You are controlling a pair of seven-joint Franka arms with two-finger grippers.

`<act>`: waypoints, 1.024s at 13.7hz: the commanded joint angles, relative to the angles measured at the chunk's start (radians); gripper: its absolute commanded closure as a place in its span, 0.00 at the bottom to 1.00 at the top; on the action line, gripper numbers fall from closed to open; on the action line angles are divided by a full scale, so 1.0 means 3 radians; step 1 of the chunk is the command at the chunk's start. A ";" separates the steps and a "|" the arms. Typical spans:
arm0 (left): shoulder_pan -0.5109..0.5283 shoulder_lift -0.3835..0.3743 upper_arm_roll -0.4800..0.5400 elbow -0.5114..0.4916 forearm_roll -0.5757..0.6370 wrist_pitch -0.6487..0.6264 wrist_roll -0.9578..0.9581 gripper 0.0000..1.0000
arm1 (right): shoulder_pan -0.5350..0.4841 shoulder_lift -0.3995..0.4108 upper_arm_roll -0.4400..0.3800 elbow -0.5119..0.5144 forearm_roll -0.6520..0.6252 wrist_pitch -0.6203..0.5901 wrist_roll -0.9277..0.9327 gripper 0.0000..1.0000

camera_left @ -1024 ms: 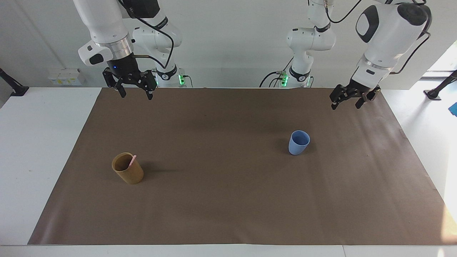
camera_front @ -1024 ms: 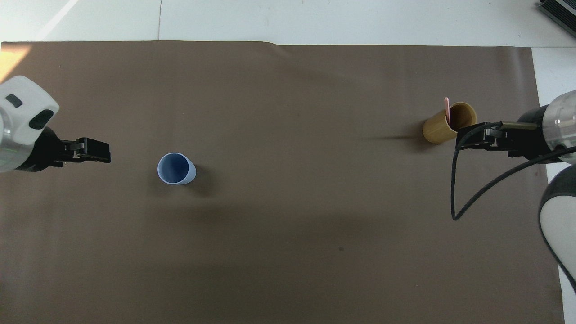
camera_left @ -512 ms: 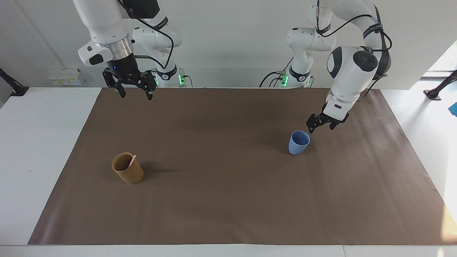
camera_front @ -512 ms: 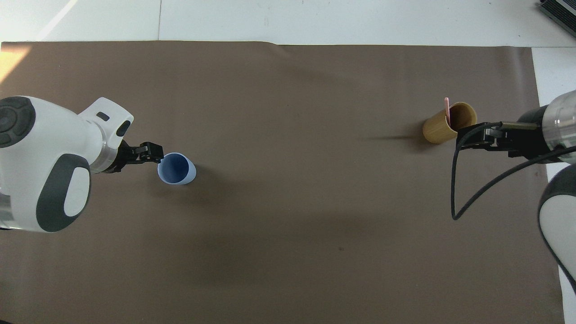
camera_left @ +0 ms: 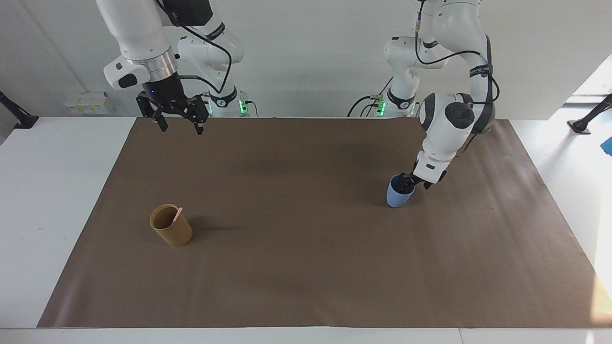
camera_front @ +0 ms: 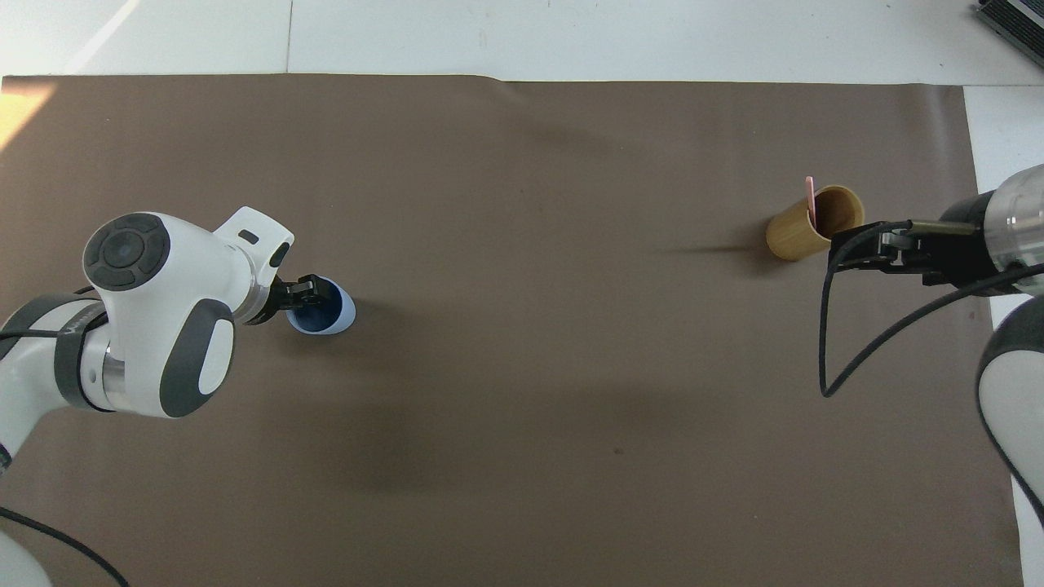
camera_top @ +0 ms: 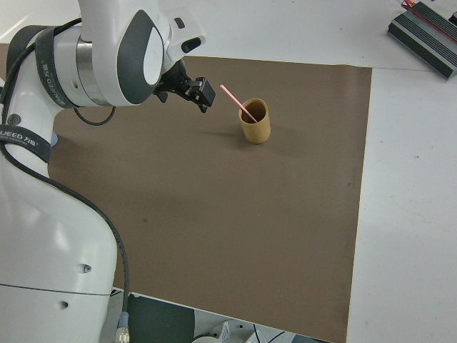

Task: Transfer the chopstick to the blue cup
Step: 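Reach the left gripper to the blue cup and grasp it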

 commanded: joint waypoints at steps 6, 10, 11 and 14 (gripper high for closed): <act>-0.0121 -0.0028 0.0056 0.0155 0.0036 -0.0024 0.0016 1.00 | -0.0043 -0.0043 0.0014 -0.0070 -0.0009 0.0069 -0.0088 0.00; -0.0121 -0.0053 0.0031 0.0716 0.0041 -0.0876 -0.0004 1.00 | -0.0043 -0.0038 0.0014 -0.0065 -0.0009 0.0075 -0.0093 0.00; -0.0126 -0.0064 0.0010 0.0839 0.0041 -0.1035 -0.0034 1.00 | -0.0048 -0.0038 0.0009 -0.0065 -0.0009 0.0085 -0.0098 0.00; -0.0441 -0.0053 -0.0021 0.0963 0.0041 -0.1089 -0.0426 1.00 | -0.0048 -0.0033 0.0009 -0.0065 -0.0009 0.0141 -0.0098 0.00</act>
